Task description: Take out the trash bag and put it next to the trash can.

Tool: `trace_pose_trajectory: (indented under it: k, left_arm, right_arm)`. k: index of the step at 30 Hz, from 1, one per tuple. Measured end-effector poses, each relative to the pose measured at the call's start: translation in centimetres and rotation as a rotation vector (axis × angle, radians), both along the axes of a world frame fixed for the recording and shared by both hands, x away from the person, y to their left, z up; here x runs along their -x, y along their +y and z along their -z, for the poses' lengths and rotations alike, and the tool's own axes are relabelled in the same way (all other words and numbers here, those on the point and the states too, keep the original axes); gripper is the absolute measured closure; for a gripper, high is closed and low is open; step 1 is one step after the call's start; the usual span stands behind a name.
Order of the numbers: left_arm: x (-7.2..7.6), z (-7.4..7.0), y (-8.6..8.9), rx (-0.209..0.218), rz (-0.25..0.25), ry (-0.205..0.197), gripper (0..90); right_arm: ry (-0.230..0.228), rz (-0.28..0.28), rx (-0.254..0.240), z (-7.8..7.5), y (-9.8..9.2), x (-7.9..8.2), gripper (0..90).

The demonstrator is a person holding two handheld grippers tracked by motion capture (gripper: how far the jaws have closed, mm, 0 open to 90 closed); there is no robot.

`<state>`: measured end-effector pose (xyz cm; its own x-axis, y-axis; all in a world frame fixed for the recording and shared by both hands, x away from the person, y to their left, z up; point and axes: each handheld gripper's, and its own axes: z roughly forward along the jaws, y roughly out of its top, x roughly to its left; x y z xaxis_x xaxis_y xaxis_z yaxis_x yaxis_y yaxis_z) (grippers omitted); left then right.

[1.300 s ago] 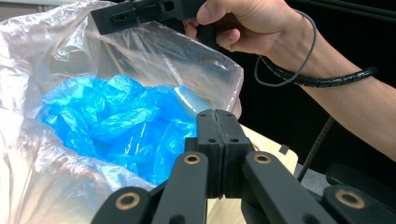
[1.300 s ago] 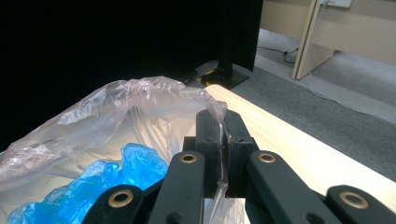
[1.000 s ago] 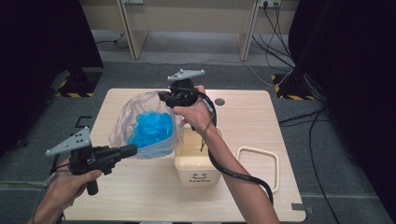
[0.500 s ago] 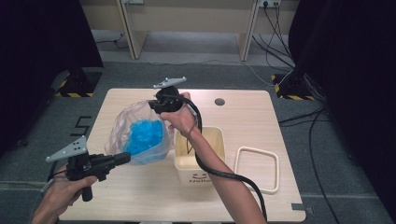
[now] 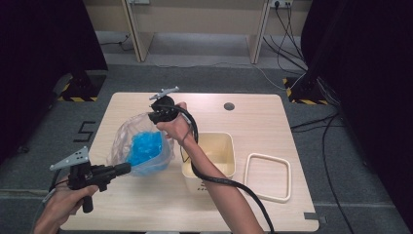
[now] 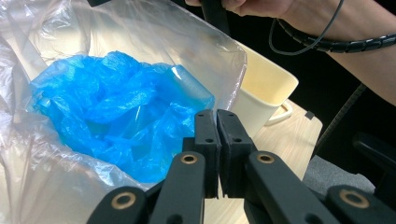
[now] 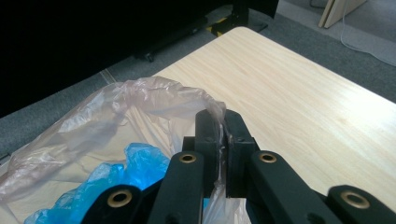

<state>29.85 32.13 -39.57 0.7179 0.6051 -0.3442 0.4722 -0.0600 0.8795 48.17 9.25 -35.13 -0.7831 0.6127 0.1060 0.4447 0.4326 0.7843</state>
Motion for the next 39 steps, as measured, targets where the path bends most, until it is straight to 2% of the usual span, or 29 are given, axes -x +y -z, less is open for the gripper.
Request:
trace_pose_trajectory:
  k: [5, 13, 17, 20, 22, 24, 27, 28, 31, 35, 39]
  left_arm:
    - [-0.1, 1.1, 0.3, 0.004, -0.002, 0.027, 86.3]
    - [0.1, 3.2, 0.2, -0.023, -0.016, 0.056, 85.7]
    - [0.2, 3.7, 0.1, -0.028, -0.021, 0.065, 84.2]
    - [0.4, 3.6, -0.2, -0.037, -0.022, 0.063, 80.0]
    - [0.4, 3.3, -0.4, -0.044, -0.025, 0.048, 75.8]
    - [0.5, 2.9, -0.6, -0.037, -0.026, 0.036, 69.5]
    - [0.6, 2.2, -1.1, -0.026, -0.023, 0.022, 64.9]
    - [0.6, 2.1, -1.3, -0.026, -0.023, 0.019, 63.6]
    - [0.4, 1.8, -1.9, -0.027, -0.018, 0.017, 61.1]
    - [0.0, 1.9, -2.6, -0.032, -0.016, 0.023, 58.9]
    - [-0.2, 2.0, -2.8, -0.025, -0.02, 0.026, 58.6]
  right_arm:
    - [0.008, -0.003, 0.041, 1.1, 0.9, -0.1, 85.9]
    - [0.024, -0.018, 0.114, 2.6, 1.5, -0.3, 80.8]
    - [0.021, -0.025, 0.129, 2.6, 1.6, -0.3, 76.0]
    - [0.043, -0.006, 0.112, 2.0, 1.2, -0.2, 67.4]
    - [0.042, 0.012, 0.097, 1.4, 0.7, -0.3, 59.1]
    - [0.051, 0.035, 0.076, 0.8, 0.2, -0.5, 53.8]
    - [0.042, 0.049, 0.056, 0.0, -0.8, -0.6, 46.8]
    - [0.056, 0.056, 0.053, -0.1, -1.0, -0.6, 44.6]
    - [0.066, 0.068, 0.055, -0.4, -1.6, -0.7, 41.0]
    - [0.092, 0.083, 0.083, 0.0, -2.0, -0.9, 37.8]
    - [0.093, 0.084, 0.057, -0.1, -2.4, -0.9, 37.8]
